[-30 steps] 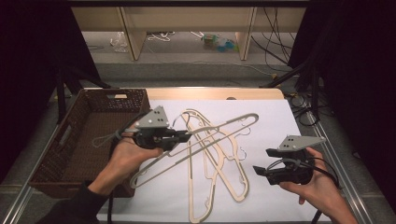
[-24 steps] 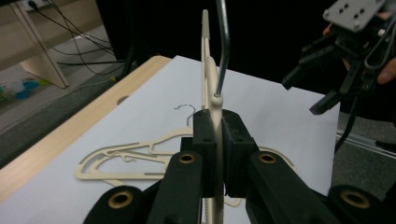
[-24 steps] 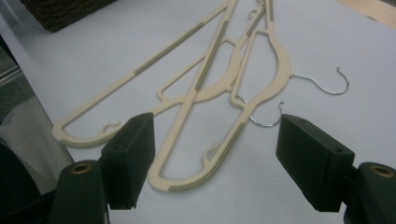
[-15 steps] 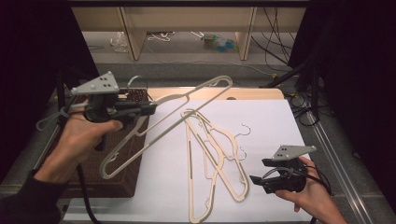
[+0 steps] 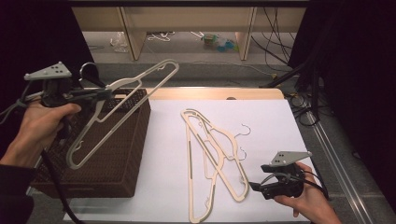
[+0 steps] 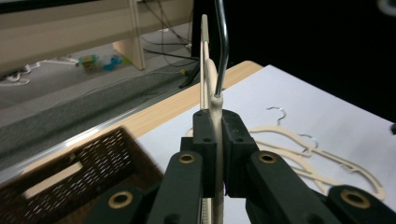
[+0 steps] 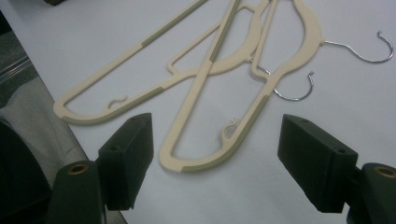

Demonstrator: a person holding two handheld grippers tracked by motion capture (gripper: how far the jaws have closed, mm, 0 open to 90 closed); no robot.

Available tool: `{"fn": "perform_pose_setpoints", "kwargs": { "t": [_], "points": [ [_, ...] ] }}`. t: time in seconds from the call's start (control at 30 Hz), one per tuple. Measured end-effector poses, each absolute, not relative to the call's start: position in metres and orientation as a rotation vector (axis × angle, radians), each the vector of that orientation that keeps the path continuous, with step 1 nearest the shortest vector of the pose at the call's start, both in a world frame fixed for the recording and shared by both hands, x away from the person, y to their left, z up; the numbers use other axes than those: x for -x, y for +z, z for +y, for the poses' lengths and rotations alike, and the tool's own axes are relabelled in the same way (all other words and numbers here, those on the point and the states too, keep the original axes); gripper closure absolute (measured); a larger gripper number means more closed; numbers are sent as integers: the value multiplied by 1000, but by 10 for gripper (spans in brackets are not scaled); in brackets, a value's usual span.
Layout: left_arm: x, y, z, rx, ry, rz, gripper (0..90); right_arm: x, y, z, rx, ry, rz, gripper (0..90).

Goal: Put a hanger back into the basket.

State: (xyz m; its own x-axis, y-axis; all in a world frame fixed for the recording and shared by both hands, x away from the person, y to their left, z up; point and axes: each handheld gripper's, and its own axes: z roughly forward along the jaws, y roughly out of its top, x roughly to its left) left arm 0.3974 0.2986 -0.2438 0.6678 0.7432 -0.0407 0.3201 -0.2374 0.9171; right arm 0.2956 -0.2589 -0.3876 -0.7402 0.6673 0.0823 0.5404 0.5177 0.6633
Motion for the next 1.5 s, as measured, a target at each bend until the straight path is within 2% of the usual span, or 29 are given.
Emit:
{"fn": "perform_pose_setpoints", "kwargs": {
  "t": [0.17,0.7,1.1,1.23,1.5],
  "points": [
    [-405,-263,333,-1831,540,869,857,-297,-393,-258,-1037,1017,2585,281],
    [-406,-306,383,-1846,531,939,857,-298,-398,-253,-1034,1007,2610,267],
    [-411,-332,404,-1860,481,997,857,-297,-399,-253,-1042,1006,2613,260],
    [-408,-341,399,-1844,416,1066,856,-298,-398,-255,-1026,1007,2602,260],
    [-416,-363,388,-1888,373,1122,851,-298,-398,-254,-1024,1006,2604,258]
  ]
}}
